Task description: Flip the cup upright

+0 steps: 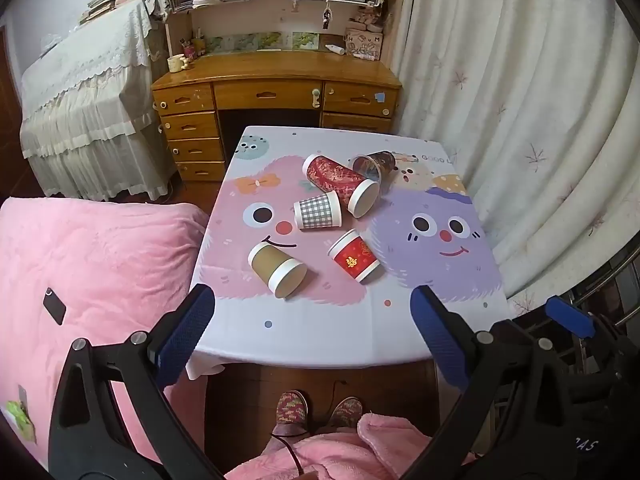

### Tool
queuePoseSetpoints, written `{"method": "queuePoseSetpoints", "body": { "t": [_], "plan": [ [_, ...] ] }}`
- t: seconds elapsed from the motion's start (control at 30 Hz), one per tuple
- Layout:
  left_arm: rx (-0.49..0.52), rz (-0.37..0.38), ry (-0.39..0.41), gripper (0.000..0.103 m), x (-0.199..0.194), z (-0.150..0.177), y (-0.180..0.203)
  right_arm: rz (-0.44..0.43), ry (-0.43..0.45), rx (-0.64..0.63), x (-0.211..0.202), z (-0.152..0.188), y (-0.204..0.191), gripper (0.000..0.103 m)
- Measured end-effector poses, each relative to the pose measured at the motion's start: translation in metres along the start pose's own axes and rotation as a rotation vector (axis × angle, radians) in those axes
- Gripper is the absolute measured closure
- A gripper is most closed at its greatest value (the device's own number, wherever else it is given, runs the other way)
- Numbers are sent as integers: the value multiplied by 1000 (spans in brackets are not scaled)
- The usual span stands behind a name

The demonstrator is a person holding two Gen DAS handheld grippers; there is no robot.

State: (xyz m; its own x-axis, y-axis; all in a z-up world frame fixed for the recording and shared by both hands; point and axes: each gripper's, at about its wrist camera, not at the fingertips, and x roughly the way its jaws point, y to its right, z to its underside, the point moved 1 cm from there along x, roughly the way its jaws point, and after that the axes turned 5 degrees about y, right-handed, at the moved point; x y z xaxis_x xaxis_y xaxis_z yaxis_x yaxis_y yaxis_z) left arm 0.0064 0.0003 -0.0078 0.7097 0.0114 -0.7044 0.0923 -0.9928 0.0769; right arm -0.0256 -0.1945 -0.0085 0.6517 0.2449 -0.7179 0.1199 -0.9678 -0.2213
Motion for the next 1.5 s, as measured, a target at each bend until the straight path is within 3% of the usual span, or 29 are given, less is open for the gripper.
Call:
{"method": "queuePoseSetpoints", "body": {
  "t": [1.5],
  "plan": [
    [-3,27,-44,8,10,9,2,-9,-21,33,11,21,6,0]
  ]
}}
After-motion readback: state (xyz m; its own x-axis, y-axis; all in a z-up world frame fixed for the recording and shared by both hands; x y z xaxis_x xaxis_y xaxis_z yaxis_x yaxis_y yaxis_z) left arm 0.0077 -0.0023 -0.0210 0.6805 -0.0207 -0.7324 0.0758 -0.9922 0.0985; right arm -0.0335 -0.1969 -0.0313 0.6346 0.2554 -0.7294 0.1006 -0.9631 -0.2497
